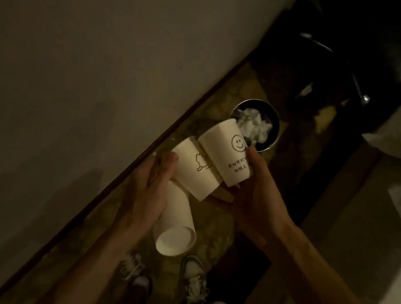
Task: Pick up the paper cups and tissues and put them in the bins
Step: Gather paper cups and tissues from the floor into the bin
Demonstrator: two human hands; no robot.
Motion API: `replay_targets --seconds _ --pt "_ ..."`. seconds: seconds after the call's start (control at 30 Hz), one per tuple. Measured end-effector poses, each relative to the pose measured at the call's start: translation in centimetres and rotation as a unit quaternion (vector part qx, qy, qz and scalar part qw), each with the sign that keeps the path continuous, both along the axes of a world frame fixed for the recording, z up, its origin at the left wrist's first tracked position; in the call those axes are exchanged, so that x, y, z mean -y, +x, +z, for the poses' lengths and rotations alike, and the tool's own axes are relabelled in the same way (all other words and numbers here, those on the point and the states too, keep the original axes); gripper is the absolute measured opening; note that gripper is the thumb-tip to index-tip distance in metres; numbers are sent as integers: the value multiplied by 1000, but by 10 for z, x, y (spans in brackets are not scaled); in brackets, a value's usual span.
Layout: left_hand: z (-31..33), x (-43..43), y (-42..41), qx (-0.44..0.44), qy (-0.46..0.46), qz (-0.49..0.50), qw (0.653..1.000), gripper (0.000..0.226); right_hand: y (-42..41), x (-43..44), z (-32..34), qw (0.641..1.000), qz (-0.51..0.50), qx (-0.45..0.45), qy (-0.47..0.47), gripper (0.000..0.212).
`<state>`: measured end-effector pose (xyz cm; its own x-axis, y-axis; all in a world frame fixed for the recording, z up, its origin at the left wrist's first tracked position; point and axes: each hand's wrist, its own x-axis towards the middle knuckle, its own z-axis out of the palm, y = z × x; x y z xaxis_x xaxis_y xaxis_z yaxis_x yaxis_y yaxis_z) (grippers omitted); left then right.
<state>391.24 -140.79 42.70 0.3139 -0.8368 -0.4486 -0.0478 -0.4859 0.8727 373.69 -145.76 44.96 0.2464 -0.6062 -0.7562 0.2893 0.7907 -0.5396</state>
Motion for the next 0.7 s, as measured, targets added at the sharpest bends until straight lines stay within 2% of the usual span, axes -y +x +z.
replay_targets --seconds 0.13,0.27,0.4,0.5,0.6,0.7 --pt "-21 35 -27 -1 2 -36 999 48 -24 18 -12 998 -48 -28 -1 47" --pt "-45 68 -32 1 30 -117 993 26 -35 30 -28 995 -80 -50 11 48" --pt "-69 82 -25 -13 86 -171 981 34 -37 37 -56 988 -112 -86 57 56" --pt "-88 96 -17 -7 107 -175 979 41 -41 51 -84 974 -150 -151 80 61" --pt "-109 115 -17 -6 128 -165 978 31 -50 73 -116 957 -160 -234 60 59" --pt "-131 134 -20 5 148 -169 974 25 -70 102 -156 927 -99 -361 6 52"
